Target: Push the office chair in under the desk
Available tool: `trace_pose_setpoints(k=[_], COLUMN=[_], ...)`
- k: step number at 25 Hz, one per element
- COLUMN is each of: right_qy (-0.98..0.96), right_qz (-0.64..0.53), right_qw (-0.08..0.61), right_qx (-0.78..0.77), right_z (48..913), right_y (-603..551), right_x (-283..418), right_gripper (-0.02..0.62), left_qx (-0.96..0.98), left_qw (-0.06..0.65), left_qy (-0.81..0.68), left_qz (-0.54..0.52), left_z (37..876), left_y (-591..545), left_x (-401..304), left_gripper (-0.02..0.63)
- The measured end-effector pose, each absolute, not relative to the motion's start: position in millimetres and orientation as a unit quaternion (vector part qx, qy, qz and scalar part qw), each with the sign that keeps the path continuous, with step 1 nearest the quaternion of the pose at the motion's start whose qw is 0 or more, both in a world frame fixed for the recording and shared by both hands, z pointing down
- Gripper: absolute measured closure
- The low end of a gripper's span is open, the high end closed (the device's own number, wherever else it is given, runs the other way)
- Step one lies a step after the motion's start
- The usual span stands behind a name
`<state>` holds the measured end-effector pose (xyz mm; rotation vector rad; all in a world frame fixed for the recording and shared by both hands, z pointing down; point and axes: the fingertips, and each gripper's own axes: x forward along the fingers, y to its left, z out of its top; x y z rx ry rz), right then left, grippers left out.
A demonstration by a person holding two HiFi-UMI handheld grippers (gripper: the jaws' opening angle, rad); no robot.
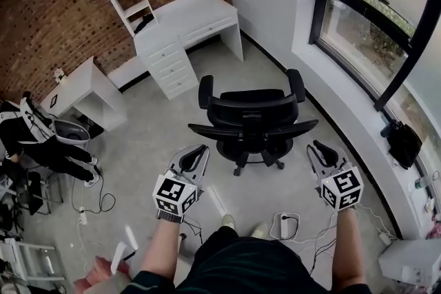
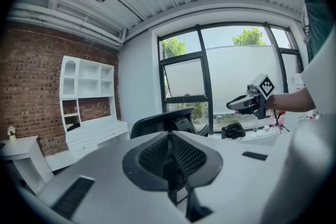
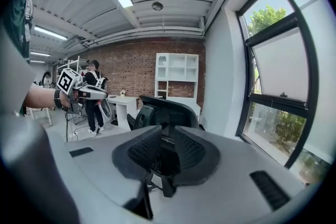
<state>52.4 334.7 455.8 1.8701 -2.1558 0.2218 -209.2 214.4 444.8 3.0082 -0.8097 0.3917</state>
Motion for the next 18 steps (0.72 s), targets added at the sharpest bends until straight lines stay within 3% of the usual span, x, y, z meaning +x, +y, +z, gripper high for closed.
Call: trace_pose_setpoints(k=[4, 8, 13, 18], right_qy=[-0.749, -0.738, -0.723, -0.715], right_qz=[0.081, 0.077, 0.071, 0.074], right_qw=[0.168, 0.218, 0.267, 0.319], right_qx=[0.635, 0.633, 0.633, 0.617], right_z=[473.8, 494.6, 510.1, 532.4], right_y=[327.8, 321.5, 307.5, 290.4], right_x=[62.6, 78.1, 97.1, 103.3], right_gripper=[0.521, 0.456, 0.440, 0.418], left_qx=[0.948, 0.936, 0.925, 0.906], left_qw=[-0.029, -0.061, -0.114, -0.163], left_qy=[-0.263, -0.259, -0.215, -0.176], left_qz=[0.176, 0.231, 0.291, 0.350], left_z=[464.7, 485.5, 507.0, 531.4], left_y=[207.5, 193.0, 173.6, 147.6], left_x=[-209.1, -212.0, -206.4, -200.1], left_gripper=[0.598, 0.591, 0.487, 0.430])
